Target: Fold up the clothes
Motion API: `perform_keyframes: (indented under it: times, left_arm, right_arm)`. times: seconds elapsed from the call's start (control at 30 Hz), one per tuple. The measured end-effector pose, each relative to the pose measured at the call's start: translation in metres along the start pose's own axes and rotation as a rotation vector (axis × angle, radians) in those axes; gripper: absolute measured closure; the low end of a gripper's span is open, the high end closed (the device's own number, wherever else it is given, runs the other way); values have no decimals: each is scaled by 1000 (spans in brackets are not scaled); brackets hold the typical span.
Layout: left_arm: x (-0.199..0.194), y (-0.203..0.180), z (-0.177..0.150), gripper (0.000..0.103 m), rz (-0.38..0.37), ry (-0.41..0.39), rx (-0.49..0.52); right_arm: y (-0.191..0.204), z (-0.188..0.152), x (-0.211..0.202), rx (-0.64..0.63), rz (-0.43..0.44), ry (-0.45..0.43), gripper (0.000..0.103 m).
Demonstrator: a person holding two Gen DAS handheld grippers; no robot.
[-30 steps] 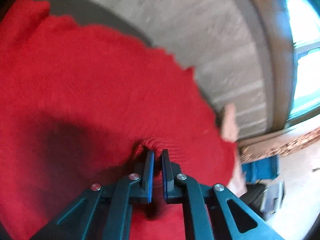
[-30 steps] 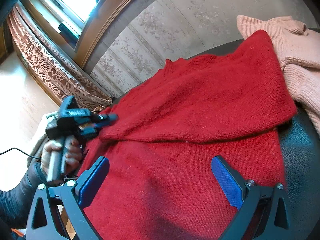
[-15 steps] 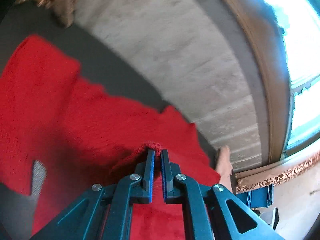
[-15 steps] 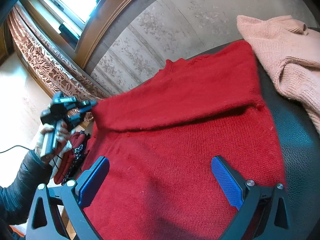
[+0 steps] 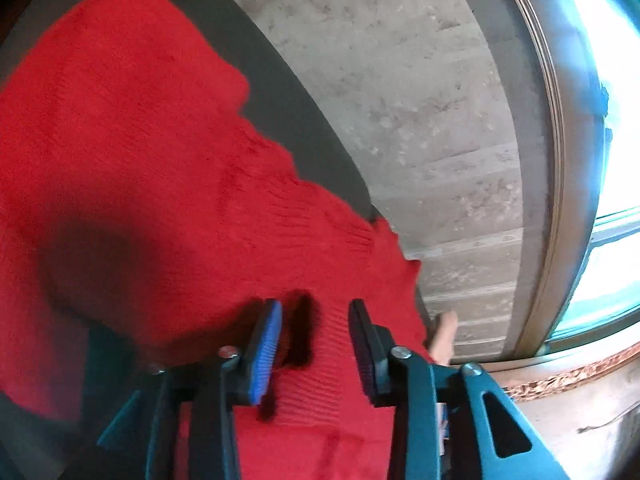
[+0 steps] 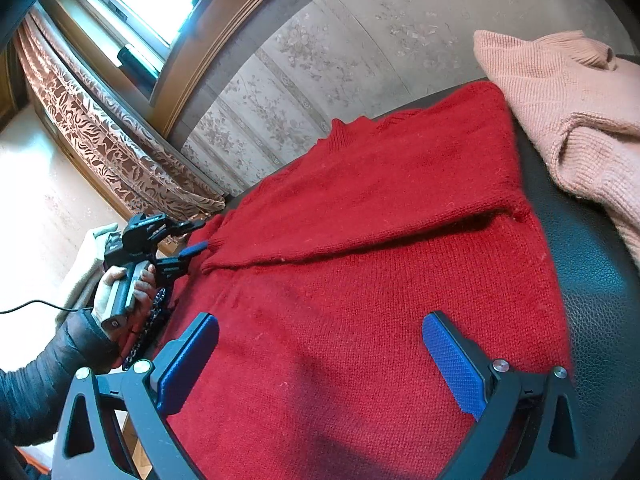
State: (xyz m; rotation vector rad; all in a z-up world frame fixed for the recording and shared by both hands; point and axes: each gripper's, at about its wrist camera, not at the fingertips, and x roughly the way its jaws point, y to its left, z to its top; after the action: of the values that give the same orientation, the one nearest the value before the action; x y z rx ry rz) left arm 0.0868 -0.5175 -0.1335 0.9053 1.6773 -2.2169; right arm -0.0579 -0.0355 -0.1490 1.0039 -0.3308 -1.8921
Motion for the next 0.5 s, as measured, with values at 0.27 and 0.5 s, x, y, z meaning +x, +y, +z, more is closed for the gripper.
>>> perform_keyframes:
  times: [0.27,0.5]
  left_arm:
    - [10,-18,-20,63,33,42,99]
    - [3,-26,-32,99,228,-32,184]
  right_arm:
    - [1,4,2,-8,-8,7,0]
    - [2,4,2,-11,-7,7,0]
